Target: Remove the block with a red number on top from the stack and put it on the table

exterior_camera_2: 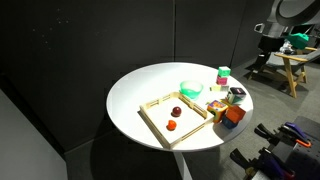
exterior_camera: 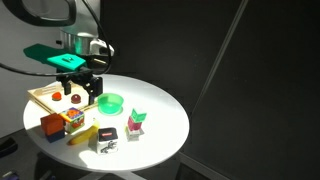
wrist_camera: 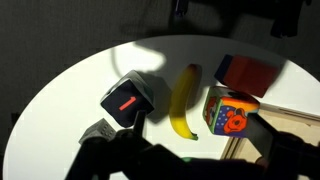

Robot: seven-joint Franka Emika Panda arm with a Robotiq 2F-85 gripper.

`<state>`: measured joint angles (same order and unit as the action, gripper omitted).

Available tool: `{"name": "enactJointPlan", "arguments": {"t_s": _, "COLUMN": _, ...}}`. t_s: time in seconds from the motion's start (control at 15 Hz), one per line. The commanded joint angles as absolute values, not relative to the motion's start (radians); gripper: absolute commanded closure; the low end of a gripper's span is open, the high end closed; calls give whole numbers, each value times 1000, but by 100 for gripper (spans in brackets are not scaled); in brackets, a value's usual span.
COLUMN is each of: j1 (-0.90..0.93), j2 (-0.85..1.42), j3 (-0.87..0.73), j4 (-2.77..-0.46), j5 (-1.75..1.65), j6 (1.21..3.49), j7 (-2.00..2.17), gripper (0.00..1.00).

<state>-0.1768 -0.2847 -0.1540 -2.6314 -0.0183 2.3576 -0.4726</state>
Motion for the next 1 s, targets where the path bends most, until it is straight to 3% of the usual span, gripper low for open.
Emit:
{"name": "enactJointPlan", "arguments": {"t_s": 0.0, "j1": -163, "j2": -385, "j3": -172, "j4": -2672, "j5": -66, "j6": 2285, "j7": -459, "gripper": 0}}
{"name": "enactJointPlan", "arguments": {"t_s": 0.4, "j1": -164, "j2": -475, "j3": -171, "j4": -2683, "j5": -122, "j6": 2153, "j7": -449, "gripper": 0}}
{"name": "enactJointPlan", "arguments": {"t_s": 0.93, "j1": -169, "j2": -546, "j3": -160, "j4": -2692, "j5": -149, "j6": 2145, "j7": -364, "gripper": 0}}
